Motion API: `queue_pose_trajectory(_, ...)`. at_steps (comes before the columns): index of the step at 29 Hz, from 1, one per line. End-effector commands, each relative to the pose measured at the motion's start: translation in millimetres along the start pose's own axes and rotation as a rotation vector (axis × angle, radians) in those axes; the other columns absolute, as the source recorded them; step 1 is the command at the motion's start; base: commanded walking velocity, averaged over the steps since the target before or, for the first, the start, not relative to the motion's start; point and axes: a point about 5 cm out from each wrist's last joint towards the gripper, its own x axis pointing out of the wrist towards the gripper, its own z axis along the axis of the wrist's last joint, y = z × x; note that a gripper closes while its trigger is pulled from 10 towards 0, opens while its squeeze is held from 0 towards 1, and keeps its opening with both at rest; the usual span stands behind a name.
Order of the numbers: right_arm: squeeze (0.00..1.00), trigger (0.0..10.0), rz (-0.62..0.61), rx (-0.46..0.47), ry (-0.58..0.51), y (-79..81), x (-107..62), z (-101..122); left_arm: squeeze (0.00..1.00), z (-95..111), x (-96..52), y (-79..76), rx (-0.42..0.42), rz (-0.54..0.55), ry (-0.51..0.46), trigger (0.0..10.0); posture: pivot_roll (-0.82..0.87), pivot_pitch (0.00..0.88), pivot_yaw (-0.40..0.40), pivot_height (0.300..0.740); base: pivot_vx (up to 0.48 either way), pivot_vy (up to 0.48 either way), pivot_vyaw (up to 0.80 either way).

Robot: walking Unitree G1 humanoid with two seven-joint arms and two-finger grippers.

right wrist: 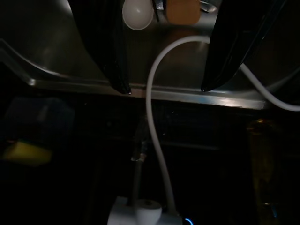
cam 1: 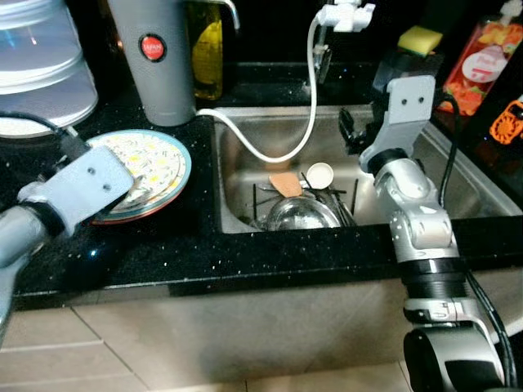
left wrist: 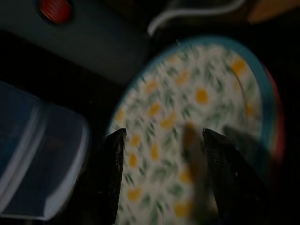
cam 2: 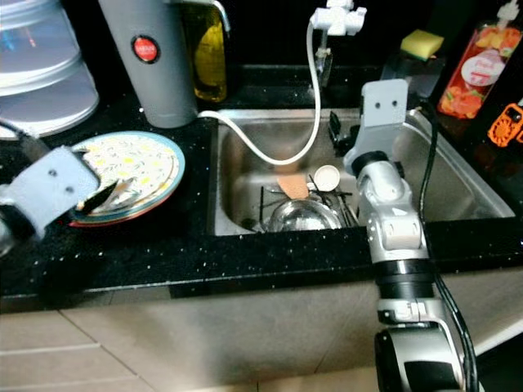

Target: Kitchen organization

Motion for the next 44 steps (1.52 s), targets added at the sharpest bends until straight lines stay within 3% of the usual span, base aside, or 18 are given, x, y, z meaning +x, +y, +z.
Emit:
queue_pose_trajectory(1,0.0,10.0,0.005,-0.002,0.027,1.3,0.0,-6.7,0.0,-6.4,-9.5,17.8,0.081,0.034,0.064,10.0,0.22,0.0,-0.053,0.74,0.0,0.0,0.0)
queue_pose_trajectory(6,0.0,10.0,0.008,0.001,0.029,2.8,0.4,-7.6,0.0,-28.4,-14.9,29.3,0.142,0.085,0.198,10.0,0.22,0.0,-0.051,0.74,0.0,0.0,0.0)
queue_pose_trajectory(11,0.0,10.0,0.004,0.002,0.031,2.5,-0.1,-8.8,0.0,-42.0,-12.8,41.8,0.095,0.227,0.253,10.0,0.21,0.0,-0.05,0.74,0.0,0.0,0.0)
queue_pose_trajectory(12,0.0,10.0,0.0,0.001,0.033,1.8,-0.8,-9.6,0.0,-49.7,-10.0,47.8,-0.04,0.368,0.243,10.0,0.21,0.0,-0.046,0.74,0.0,0.0,0.0)
queue_pose_trajectory(13,0.0,10.0,0.0,0.001,0.033,1.8,-0.8,-9.6,0.0,-49.7,-10.0,47.8,-0.04,0.368,0.243,10.0,0.21,0.0,-0.046,0.74,0.0,0.0,0.0)
queue_pose_trajectory(17,0.0,10.0,-0.011,0.0,0.034,-0.7,-1.6,-10.9,0.0,-49.9,1.5,51.9,-0.727,0.785,-0.038,10.0,0.21,0.0,-0.05,0.74,0.0,0.0,0.0)
queue_pose_trajectory(19,0.0,10.0,-0.011,0.0,0.034,-0.7,-1.6,-10.9,0.0,-49.9,1.5,51.9,-0.727,0.785,-0.038,10.0,0.21,0.0,-0.05,0.74,0.0,0.0,0.0)
queue_pose_trajectory(20,0.0,10.0,-0.012,0.0,0.035,-0.6,-1.4,-11.3,0.0,-49.7,4.3,49.6,-0.851,0.827,-0.082,10.0,0.21,0.0,-0.05,0.74,0.0,0.0,0.0)
queue_pose_trajectory(21,0.0,10.0,-0.012,0.0,0.035,-0.6,-1.4,-11.3,0.0,-49.7,4.3,49.6,-0.851,0.827,-0.082,10.0,0.21,0.0,-0.05,0.74,0.0,0.0,0.0)
queue_pose_trajectory(22,0.0,10.0,-0.009,0.001,0.035,0.8,-0.6,-11.2,0.0,-56.1,10.8,44.2,-1.095,0.916,-0.129,10.0,0.2,0.0,-0.055,0.74,0.0,0.0,0.0)
queue_pose_trajectory(23,0.0,10.0,-0.009,0.001,0.035,0.8,-0.6,-11.2,0.0,-56.1,10.8,44.2,-1.095,0.916,-0.129,10.0,0.2,0.0,-0.055,0.74,0.0,0.0,0.0)
queue_pose_trajectory(24,0.0,10.0,-0.006,0.002,0.034,2.0,0.0,-11.0,0.0,-60.9,19.1,37.1,-1.33,0.963,-0.176,10.0,0.2,0.0,-0.055,0.74,0.0,0.0,0.0)
queue_pose_trajectory(25,0.0,10.0,-0.004,0.003,0.033,2.8,0.4,-10.8,0.0,-63.3,25.3,32.0,-1.479,0.982,-0.2,10.0,0.2,0.0,-0.055,0.74,0.0,0.0,0.0)
queue_pose_trajectory(26,0.0,10.0,-0.004,0.003,0.033,2.8,0.4,-10.8,0.0,-63.3,25.3,32.0,-1.479,0.982,-0.2,10.0,0.2,0.0,-0.055,0.74,0.0,0.0,0.0)
queue_pose_trajectory(28,0.0,10.0,-0.002,-0.001,0.032,2.6,0.5,-10.5,0.0,-61.7,36.1,25.4,-1.705,0.999,-0.243,10.0,0.19,0.0,-0.056,0.74,0.0,0.0,0.0)
queue_pose_trajectory(32,0.0,10.0,-0.006,-0.007,0.032,0.3,0.0,-10.2,0.0,-54.6,46.1,16.0,-1.844,0.999,-0.198,10.0,0.19,0.0,-0.056,0.74,0.0,0.0,0.0)
queue_pose_trajectory(35,0.0,10.0,-0.013,-0.013,0.032,-2.1,-0.9,-9.9,0.0,-44.8,57.1,-2.3,-1.969,0.943,-0.057,10.0,0.18,0.0,-0.052,0.74,0.0,0.0,0.0)
queue_pose_trajectory(44,0.0,10.0,-0.016,-0.016,0.031,-2.0,-1.4,-10.2,0.0,-15.5,64.0,-33.0,-2.104,0.772,0.043,10.0,0.19,0.0,-0.045,0.74,0.0,0.0,0.0)
